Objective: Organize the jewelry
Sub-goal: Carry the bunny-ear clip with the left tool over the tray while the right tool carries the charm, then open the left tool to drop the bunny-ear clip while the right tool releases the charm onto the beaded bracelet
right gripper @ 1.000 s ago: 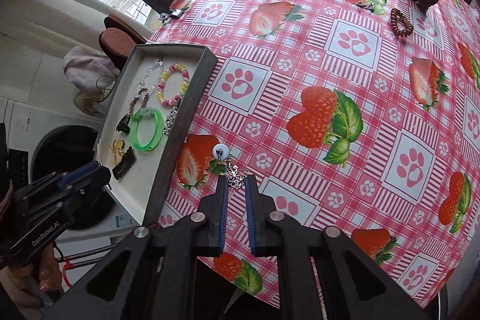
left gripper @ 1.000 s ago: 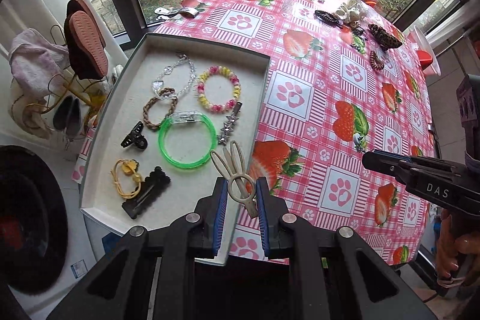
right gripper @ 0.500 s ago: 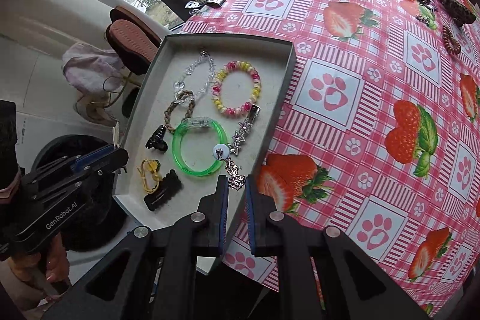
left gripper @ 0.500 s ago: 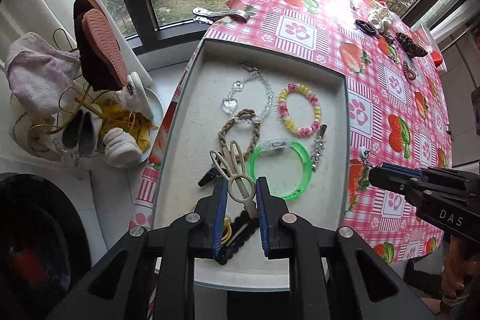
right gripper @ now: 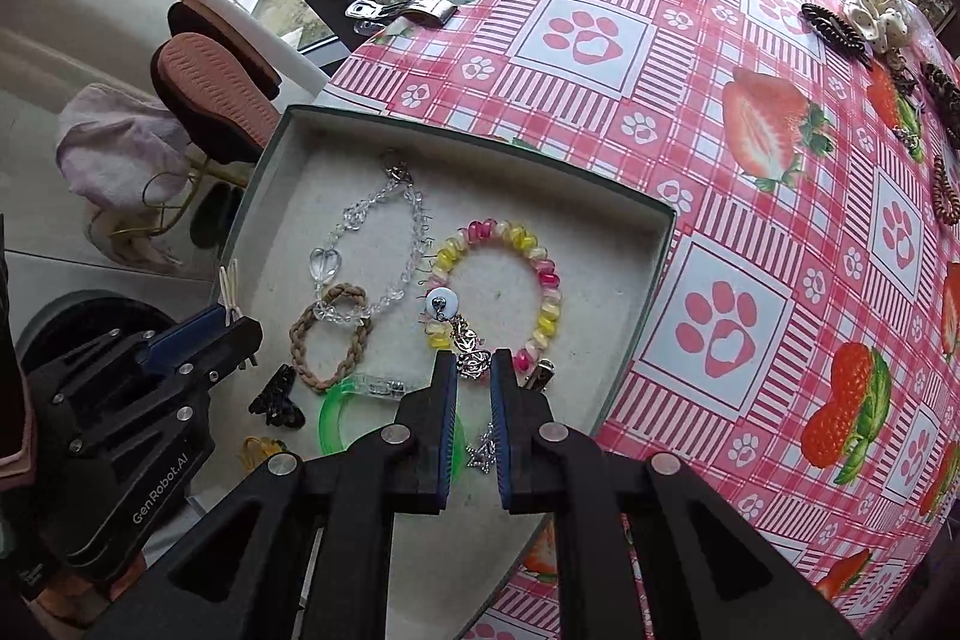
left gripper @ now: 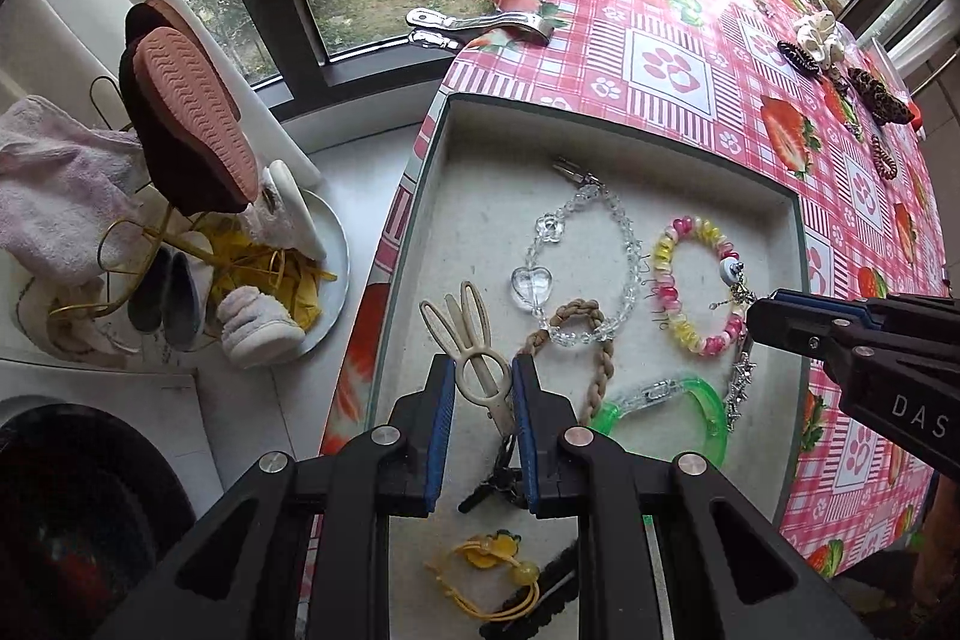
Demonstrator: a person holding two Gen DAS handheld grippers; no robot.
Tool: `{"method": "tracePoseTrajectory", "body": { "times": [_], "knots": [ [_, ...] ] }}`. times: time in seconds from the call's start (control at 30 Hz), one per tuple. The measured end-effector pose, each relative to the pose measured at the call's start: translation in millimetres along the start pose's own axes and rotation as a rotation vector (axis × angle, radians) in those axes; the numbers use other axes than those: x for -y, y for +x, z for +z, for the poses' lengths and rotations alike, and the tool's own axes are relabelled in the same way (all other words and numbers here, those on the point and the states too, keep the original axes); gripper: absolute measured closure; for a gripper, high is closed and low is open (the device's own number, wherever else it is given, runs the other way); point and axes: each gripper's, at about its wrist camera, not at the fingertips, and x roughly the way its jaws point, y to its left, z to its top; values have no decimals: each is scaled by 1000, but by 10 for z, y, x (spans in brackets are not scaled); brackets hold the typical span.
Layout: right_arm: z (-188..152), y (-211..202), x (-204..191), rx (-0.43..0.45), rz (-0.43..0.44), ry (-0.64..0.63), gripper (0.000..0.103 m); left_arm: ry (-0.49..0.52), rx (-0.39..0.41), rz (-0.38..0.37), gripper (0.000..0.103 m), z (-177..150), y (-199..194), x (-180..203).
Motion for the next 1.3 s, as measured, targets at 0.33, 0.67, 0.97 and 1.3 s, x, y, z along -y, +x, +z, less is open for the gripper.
{"method": "tracePoseTrajectory", "body": {
  "times": [0.33, 0.67, 0.97, 1.3],
  "knots": [
    [103, 237, 2, -41, -48, -12, 91, 9, -28, 22, 77, 5, 198, 15],
    [112, 450, -16, -72, -78, -16, 90, 26, -39, 44, 77, 12, 248, 61],
    [111, 401, -13, -69, -65, -17, 67, 15, -45, 69, 77, -14, 169, 46],
    [32, 54, 8, -18, -45, -16, 49, 20, -30, 73, 77, -65, -33, 73]
  ]
}}
